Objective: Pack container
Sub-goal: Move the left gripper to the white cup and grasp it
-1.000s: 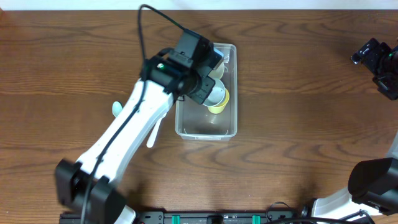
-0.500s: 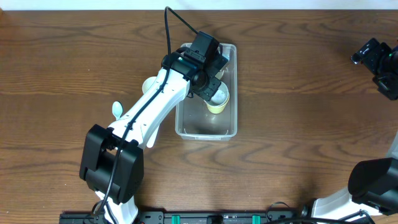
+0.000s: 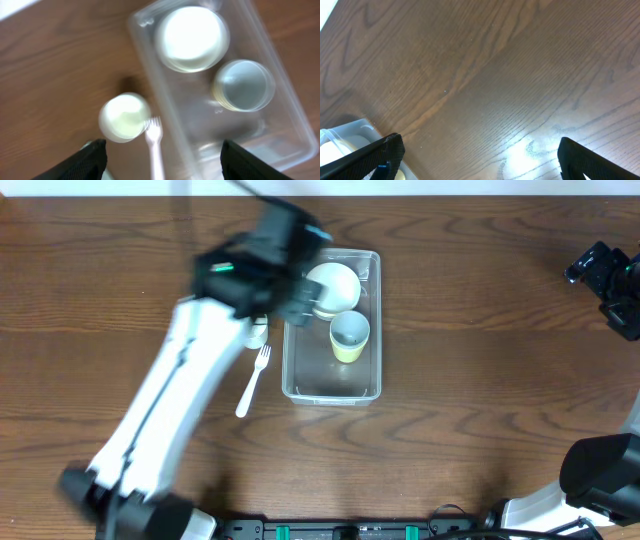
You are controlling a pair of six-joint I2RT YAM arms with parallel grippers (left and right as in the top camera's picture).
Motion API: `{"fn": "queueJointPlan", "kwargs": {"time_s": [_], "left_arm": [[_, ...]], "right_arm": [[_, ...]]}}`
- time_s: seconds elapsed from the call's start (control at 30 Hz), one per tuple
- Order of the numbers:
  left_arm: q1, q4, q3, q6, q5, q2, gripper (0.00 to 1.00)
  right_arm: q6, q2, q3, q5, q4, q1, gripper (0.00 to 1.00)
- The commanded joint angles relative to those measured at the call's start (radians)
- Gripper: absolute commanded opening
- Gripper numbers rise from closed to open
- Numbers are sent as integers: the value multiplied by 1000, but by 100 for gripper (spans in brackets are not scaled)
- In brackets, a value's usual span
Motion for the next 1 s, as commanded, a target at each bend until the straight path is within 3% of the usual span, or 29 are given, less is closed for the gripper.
{"fn": "queueJointPlan", "kwargs": {"time_s": [0.0, 0.23, 0.6, 0.67, 0.7, 0.83, 0.87, 0.97], "left_arm": [[138, -49, -24, -54, -37, -2, 74], [343, 66, -212, -142, 66, 107, 74], [369, 196, -254, -141, 118, 325, 71], [369, 198, -254, -141, 118, 347, 66], [369, 200, -254, -141, 118, 357, 58], [369, 213, -254, -140, 137, 377, 12], [369, 216, -253, -140, 137, 377, 6], [368, 219, -251, -100, 137, 360, 6]], "right_arm": [[-6, 4, -2, 0, -1, -5, 99], [-6, 4, -2, 0, -1, -5, 99], [-6, 4, -2, 0, -1, -5, 99], [-6, 4, -2, 0, -1, -5, 99], [-6, 4, -2, 0, -1, -5, 99], [-6, 4, -2, 0, -1, -5, 99], [-6, 4, -2, 0, -1, -5, 99], [-6, 4, -2, 0, -1, -5, 99]]}}
